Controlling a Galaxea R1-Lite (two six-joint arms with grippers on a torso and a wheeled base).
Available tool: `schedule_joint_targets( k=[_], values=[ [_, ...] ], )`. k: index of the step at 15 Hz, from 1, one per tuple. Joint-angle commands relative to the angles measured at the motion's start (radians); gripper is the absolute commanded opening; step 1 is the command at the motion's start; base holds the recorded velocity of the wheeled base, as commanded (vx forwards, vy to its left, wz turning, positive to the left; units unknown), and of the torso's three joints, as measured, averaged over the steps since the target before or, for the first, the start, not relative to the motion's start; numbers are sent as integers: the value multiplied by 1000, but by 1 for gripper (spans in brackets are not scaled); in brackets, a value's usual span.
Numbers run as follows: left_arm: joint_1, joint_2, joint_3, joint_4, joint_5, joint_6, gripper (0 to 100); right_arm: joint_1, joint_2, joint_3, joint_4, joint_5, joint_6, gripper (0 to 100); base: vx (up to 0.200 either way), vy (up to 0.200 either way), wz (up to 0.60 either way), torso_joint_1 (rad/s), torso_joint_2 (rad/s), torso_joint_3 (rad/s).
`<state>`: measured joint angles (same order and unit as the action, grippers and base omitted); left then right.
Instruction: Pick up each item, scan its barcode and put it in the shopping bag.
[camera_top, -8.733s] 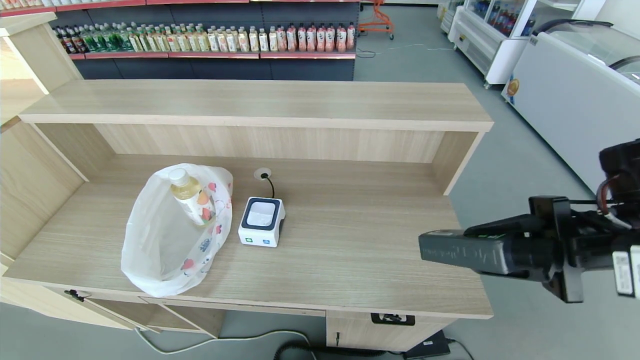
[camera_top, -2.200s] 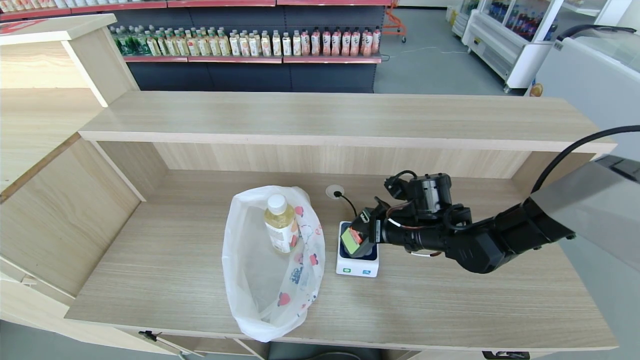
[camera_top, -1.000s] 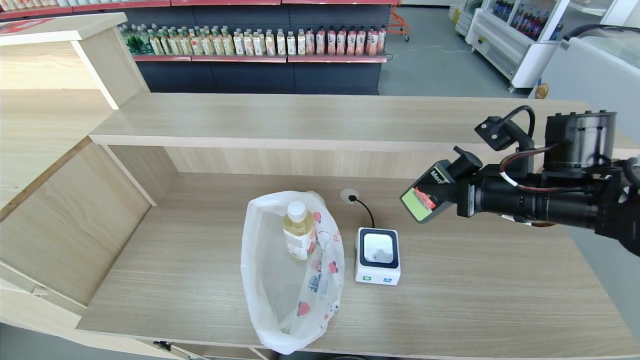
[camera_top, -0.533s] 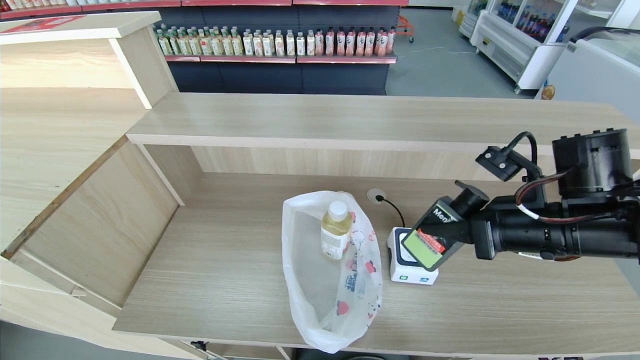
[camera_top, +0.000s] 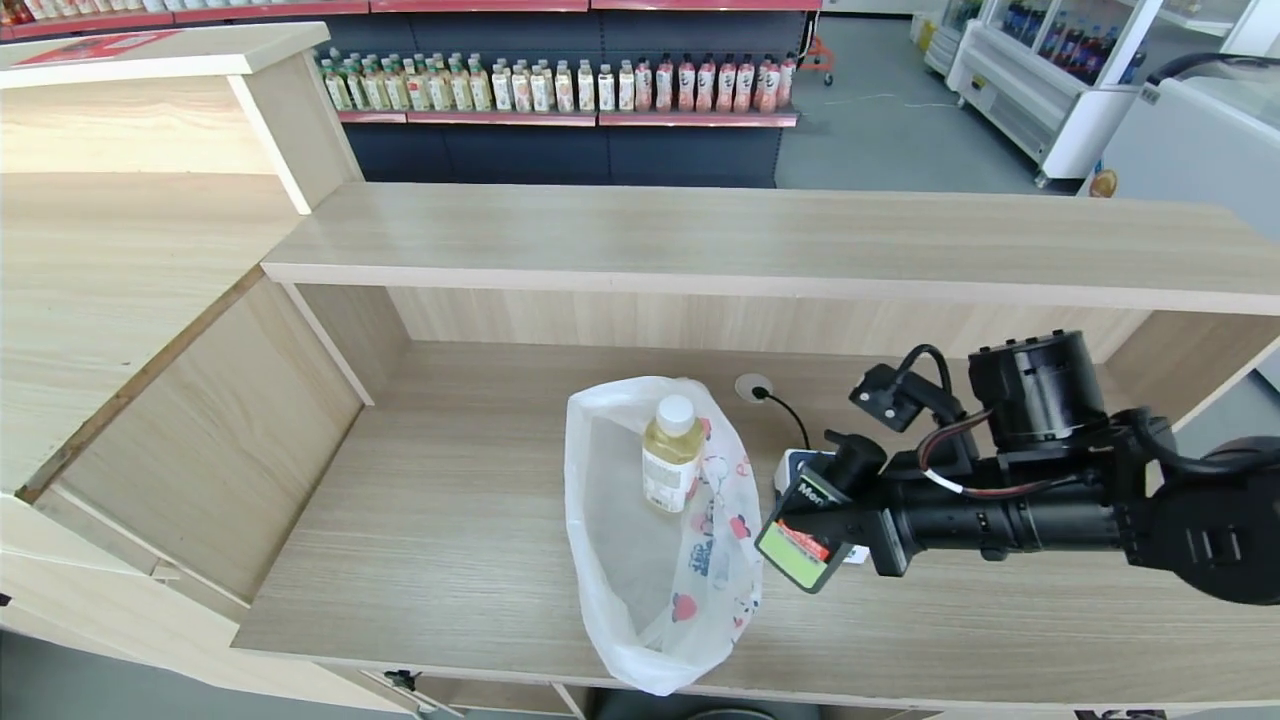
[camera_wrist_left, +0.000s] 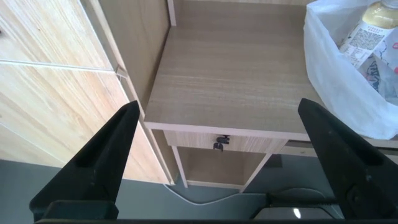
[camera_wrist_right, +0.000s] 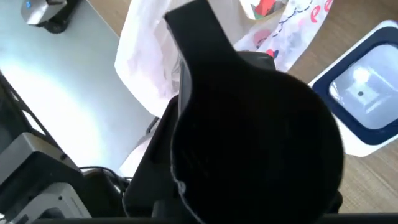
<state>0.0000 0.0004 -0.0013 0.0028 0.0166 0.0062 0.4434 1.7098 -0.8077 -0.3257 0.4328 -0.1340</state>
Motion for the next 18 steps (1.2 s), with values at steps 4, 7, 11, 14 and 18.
schedule_joint_targets(
  k=[4, 7, 11, 14, 18],
  values=[
    [0, 0, 0, 0, 0, 0, 100, 69, 237, -5, -219, 0, -24, 0, 0, 0, 0, 0, 0, 0],
    [0, 0, 1, 0, 0, 0, 100, 103, 321, -1, -308, -6, -84, 0, 0, 0, 0, 0, 0, 0],
    [0, 0, 0, 0, 0, 0, 100, 110, 399, -5, -429, -32, -164, 0, 0, 0, 0, 0, 0, 0],
    [0, 0, 0, 0, 0, 0, 100, 107, 444, -24, -477, -52, -219, 0, 0, 0, 0, 0, 0, 0],
    [0, 0, 0, 0, 0, 0, 100, 121, 518, -70, -562, -78, -223, 0, 0, 0, 0, 0, 0, 0]
  ],
)
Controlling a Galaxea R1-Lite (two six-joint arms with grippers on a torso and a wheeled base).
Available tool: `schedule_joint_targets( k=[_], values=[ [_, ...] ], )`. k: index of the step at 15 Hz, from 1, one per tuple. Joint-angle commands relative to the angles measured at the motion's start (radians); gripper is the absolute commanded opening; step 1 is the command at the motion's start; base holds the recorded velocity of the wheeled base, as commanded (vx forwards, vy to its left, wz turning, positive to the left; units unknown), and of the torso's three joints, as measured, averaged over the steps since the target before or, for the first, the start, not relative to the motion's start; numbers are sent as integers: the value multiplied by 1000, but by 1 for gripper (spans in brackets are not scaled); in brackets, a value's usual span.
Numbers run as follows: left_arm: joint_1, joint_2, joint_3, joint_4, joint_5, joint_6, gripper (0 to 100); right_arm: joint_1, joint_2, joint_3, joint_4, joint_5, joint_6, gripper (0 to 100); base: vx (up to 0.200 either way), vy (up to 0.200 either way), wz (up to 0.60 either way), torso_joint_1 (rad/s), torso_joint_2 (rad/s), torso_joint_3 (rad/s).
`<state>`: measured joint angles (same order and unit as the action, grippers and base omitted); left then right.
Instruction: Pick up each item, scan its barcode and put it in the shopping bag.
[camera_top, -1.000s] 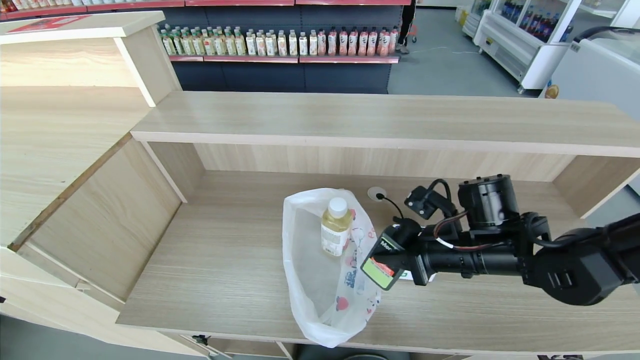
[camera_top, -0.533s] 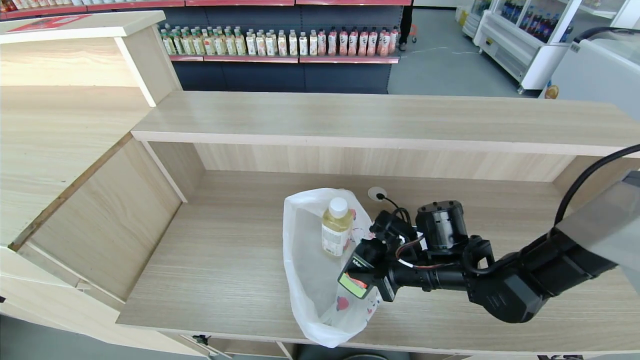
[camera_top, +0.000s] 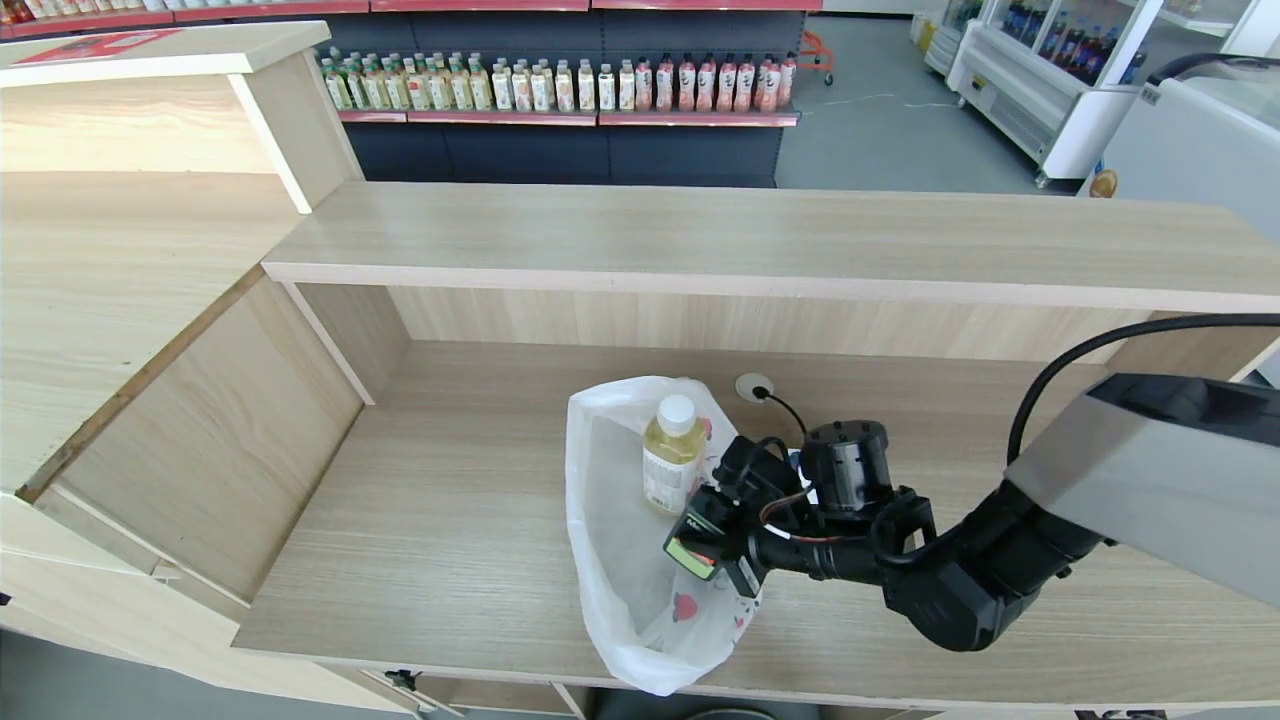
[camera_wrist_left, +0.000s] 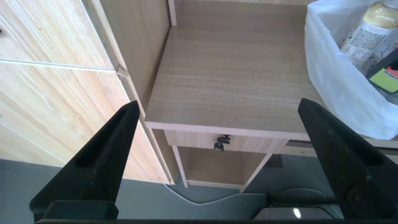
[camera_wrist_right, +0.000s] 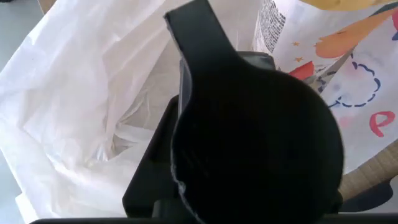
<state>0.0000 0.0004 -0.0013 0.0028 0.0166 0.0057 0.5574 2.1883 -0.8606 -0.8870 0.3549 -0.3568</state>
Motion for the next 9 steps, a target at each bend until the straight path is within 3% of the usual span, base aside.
schedule_joint_targets(
  k=[1, 3, 4, 7, 9],
  values=[
    [0, 0, 0, 0, 0, 0, 100, 10, 48, -21, -1, -1, -1, 0, 0, 0, 0, 0, 0, 0],
    [0, 0, 0, 0, 0, 0, 100, 15, 68, -38, -4, -8, -2, 0, 0, 0, 0, 0, 0, 0],
    [0, 0, 0, 0, 0, 0, 100, 19, 71, -43, -4, -14, -2, 100, 0, 0, 0, 0, 0, 0],
    [0, 0, 0, 0, 0, 0, 100, 39, 64, -49, -4, -19, 13, 100, 0, 0, 0, 0, 0, 0],
    [0, 0, 0, 0, 0, 0, 100, 42, 27, -55, -3, -19, 91, 100, 0, 0, 0, 0, 0, 0]
  ],
)
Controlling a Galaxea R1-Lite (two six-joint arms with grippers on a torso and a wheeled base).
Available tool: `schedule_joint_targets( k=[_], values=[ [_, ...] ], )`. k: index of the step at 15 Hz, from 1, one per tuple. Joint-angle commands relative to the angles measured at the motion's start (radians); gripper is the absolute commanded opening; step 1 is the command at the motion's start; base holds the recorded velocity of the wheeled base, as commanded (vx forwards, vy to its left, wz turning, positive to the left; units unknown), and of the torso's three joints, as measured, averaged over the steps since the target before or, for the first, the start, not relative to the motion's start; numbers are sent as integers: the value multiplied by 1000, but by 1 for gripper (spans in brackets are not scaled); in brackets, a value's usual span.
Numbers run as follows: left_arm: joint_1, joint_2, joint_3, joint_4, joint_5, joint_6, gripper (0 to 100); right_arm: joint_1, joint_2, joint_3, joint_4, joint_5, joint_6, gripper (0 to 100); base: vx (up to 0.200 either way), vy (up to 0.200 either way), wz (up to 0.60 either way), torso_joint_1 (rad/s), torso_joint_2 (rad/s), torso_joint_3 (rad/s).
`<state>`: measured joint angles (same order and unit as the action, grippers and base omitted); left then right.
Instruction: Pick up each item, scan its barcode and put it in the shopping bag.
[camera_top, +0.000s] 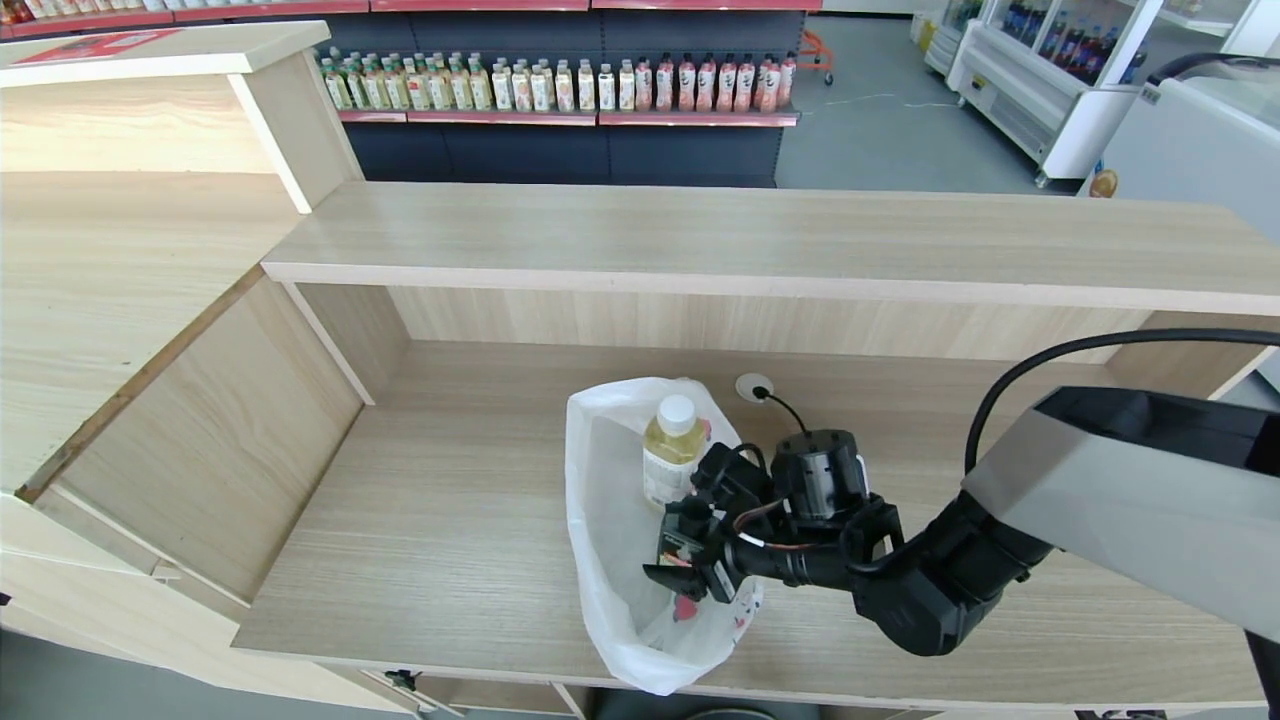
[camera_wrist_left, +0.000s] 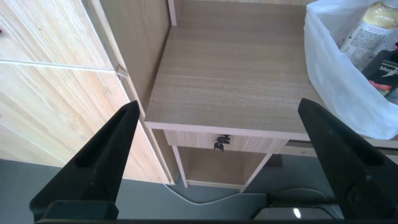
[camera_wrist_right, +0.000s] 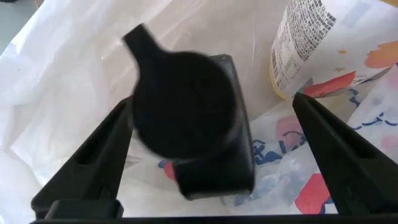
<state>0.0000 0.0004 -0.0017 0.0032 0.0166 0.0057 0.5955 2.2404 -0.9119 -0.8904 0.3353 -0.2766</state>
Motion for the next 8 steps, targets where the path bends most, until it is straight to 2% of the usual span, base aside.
schedule_joint_targets(
  k=[1, 4, 8],
  values=[
    [0, 0, 0, 0, 0, 0, 100, 6, -51, -4, 5, 1, 74, 100, 0, 0, 0, 0, 0, 0],
    [0, 0, 0, 0, 0, 0, 100, -11, -162, 11, 33, -1, 226, 100, 0, 0, 0, 0, 0, 0],
    [0, 0, 0, 0, 0, 0, 100, -111, -292, 59, 84, -1, 277, 100, 0, 0, 0, 0, 0, 0]
  ],
)
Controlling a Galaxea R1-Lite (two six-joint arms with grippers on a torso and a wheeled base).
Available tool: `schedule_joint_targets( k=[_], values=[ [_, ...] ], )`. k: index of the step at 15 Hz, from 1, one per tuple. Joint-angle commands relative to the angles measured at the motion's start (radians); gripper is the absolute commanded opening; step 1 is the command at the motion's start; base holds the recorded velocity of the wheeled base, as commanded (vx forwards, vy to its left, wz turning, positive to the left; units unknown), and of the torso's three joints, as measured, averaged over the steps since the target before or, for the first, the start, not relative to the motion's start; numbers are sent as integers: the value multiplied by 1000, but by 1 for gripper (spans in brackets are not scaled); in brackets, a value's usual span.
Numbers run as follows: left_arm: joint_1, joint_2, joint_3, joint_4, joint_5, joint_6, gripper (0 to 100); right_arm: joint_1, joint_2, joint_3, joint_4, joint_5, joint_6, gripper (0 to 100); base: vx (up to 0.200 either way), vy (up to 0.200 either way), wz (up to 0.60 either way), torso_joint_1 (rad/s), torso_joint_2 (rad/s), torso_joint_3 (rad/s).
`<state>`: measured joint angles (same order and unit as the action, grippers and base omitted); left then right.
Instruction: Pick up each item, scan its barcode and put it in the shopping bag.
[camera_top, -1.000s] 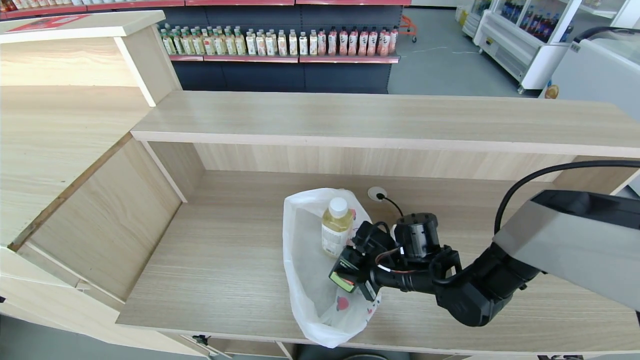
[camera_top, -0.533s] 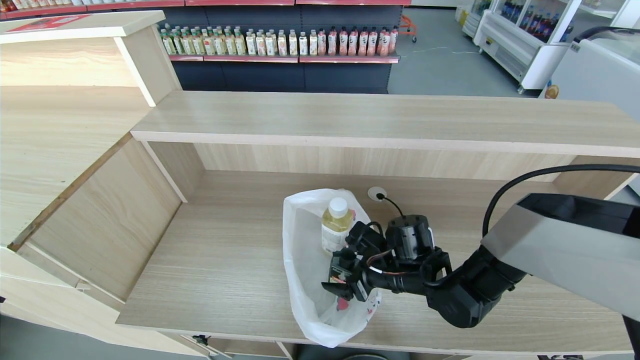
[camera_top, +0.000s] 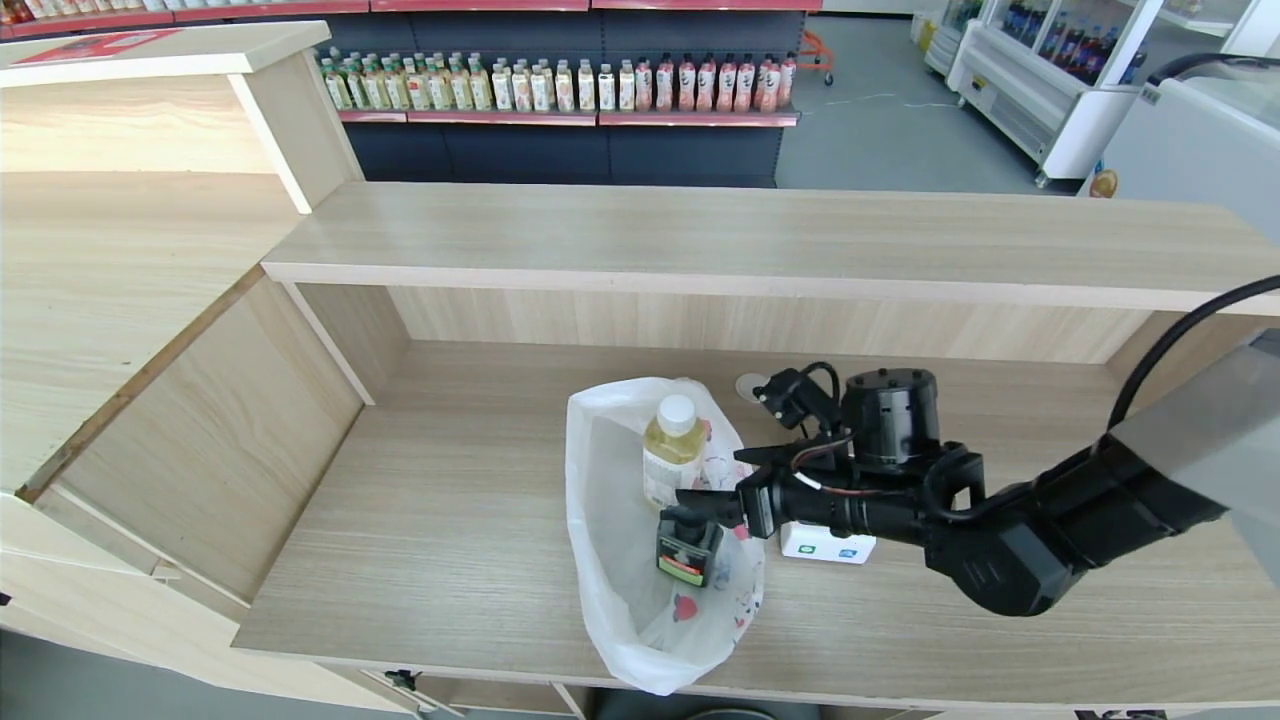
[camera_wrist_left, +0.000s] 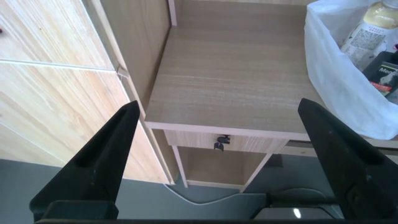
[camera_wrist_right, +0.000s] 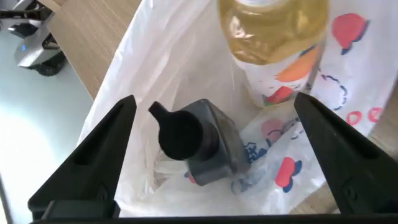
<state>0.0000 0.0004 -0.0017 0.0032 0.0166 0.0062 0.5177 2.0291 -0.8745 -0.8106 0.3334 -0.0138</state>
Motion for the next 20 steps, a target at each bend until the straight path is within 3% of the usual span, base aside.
schedule_joint_targets(
  k=[1, 5, 7, 9, 10, 13, 15, 17, 18, 20],
  values=[
    [0, 0, 0, 0, 0, 0, 100, -41, -127, 40, 22, 1, 46, 100, 0, 0, 0, 0, 0, 0],
    [0, 0, 2, 0, 0, 0, 100, -53, -346, 89, 157, -16, 86, 100, 0, 0, 0, 0, 0, 0],
    [0, 0, 0, 0, 0, 0, 100, -108, -517, 107, 309, -43, 77, 100, 0, 0, 0, 0, 0, 0],
    [0, 0, 0, 0, 0, 0, 100, -142, -682, 144, 449, -183, 54, 100, 0, 0, 0, 0, 0, 0],
    [0, 0, 0, 0, 0, 0, 100, -143, -819, 238, 467, -333, 49, 100, 0, 0, 0, 0, 0, 0],
    [0, 0, 0, 0, 0, 0, 100, -214, -1121, 453, 512, -510, 6, 100, 0, 0, 0, 0, 0, 0],
    [0, 0, 0, 0, 0, 0, 100, -249, -1265, 522, 579, -599, 3, 100, 0, 0, 0, 0, 0, 0],
    [0, 0, 0, 0, 0, 0, 100, -252, -1382, 517, 709, -614, 3, 100, 0, 0, 0, 0, 0, 0],
    [0, 0, 0, 0, 0, 0, 100, -300, -1414, 548, 714, -605, 2, 100, 0, 0, 0, 0, 0, 0],
    [0, 0, 0, 0, 0, 0, 100, -470, -1529, 655, 711, -401, -41, 100, 0, 0, 0, 0, 0, 0]
  ],
)
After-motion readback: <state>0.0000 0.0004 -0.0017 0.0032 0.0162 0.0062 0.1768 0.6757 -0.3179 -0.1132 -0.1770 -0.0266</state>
